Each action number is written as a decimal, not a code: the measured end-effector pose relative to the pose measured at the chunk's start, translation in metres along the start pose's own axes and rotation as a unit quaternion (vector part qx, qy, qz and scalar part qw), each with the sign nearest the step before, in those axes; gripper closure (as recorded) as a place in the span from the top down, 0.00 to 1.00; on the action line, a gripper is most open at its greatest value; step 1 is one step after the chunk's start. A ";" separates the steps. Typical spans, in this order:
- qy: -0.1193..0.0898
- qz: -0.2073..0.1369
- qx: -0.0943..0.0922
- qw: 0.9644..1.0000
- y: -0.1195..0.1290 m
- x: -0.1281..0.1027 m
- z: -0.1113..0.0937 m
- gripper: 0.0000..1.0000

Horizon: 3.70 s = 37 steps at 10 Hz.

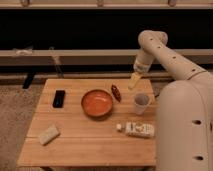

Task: Place the ceramic cup in the ceramic bowl

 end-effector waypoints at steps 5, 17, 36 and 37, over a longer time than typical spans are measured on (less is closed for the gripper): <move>0.000 0.000 0.000 1.000 0.000 0.000 0.000 0.80; 0.003 -0.005 0.004 1.000 -0.003 0.001 0.001 0.80; 0.064 -0.003 -0.005 0.998 -0.059 0.090 0.036 0.80; 0.068 -0.009 -0.009 0.998 -0.055 0.087 0.039 0.80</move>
